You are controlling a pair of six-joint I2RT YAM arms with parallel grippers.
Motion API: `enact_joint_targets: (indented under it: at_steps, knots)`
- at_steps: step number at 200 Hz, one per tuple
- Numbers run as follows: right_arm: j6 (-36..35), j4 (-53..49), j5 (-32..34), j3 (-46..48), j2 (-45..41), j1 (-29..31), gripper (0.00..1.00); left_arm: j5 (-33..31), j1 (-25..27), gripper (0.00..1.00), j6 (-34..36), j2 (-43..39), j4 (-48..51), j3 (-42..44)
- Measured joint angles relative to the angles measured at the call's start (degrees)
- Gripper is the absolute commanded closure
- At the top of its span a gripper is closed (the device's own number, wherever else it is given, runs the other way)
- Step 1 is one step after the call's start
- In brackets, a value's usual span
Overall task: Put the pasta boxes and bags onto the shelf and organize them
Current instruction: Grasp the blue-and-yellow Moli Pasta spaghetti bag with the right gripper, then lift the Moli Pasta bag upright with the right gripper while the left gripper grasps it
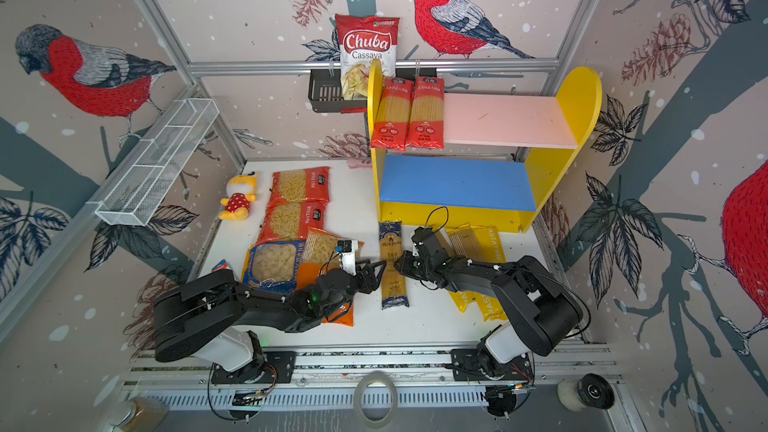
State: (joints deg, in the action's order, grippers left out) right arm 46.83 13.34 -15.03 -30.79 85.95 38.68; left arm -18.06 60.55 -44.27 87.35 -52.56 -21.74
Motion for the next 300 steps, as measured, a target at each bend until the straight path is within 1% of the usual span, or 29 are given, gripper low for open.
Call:
enact_joint_targets:
  at_steps: [20, 39, 63, 80, 94, 125, 151, 178, 222, 243, 266, 300]
  knots:
    - [1.2, 2.0, 0.1, 0.3, -1.1, 1.2, 0.91, 0.0, -0.6, 0.31, 0.9, -2.5, 0.1, 1.1]
    - [1.2, 1.3, 0.3, 0.2, -2.4, 2.2, 0.95, 0.3, -1.8, 0.3, 1.3, -6.3, 1.6, 1.2]
    - [0.8, -1.7, 1.8, -0.5, -4.8, 3.3, 0.98, 1.4, -4.0, 0.3, 2.7, -12.1, 7.6, -0.2]
    - [-0.5, -3.3, 3.2, -0.6, -6.8, 4.2, 1.0, 1.2, -4.7, 0.3, 3.6, -15.8, 11.5, -0.8]
    - [-1.8, -4.8, 4.1, -0.3, -9.3, 5.1, 1.0, 1.0, -5.0, 0.29, 3.9, -18.4, 14.3, -0.4]
    - [-3.3, -4.3, 5.7, 3.2, -16.6, 5.9, 1.0, 1.0, -6.1, 0.24, 4.2, -23.8, 18.1, 1.4]
    - [-3.5, -1.2, 8.5, 7.9, -22.5, 6.0, 1.0, 2.2, -9.1, 0.2, 4.2, -26.5, 19.4, 1.4]
    - [-4.0, 3.1, 10.3, 10.7, -26.3, 6.2, 1.0, 6.2, -11.3, 0.18, 4.2, -26.5, 19.3, 1.0]
    - [-7.4, 11.4, 9.4, 11.2, -30.2, 6.3, 1.0, 14.5, -12.0, 0.16, 4.2, -21.7, 16.2, -1.6]
    - [-9.4, 14.1, 6.5, 10.4, -30.3, 6.3, 1.0, 17.2, -12.6, 0.15, 4.7, -20.3, 13.7, -2.8]
    - [-11.6, 15.7, 2.1, 9.8, -30.9, 6.3, 1.0, 21.9, -13.8, 0.15, 5.3, -18.9, 10.8, -4.4]
    - [-13.8, 17.0, -3.3, 9.8, -33.5, 6.3, 1.0, 28.1, -16.7, 0.19, 5.0, -17.0, 7.5, -4.9]
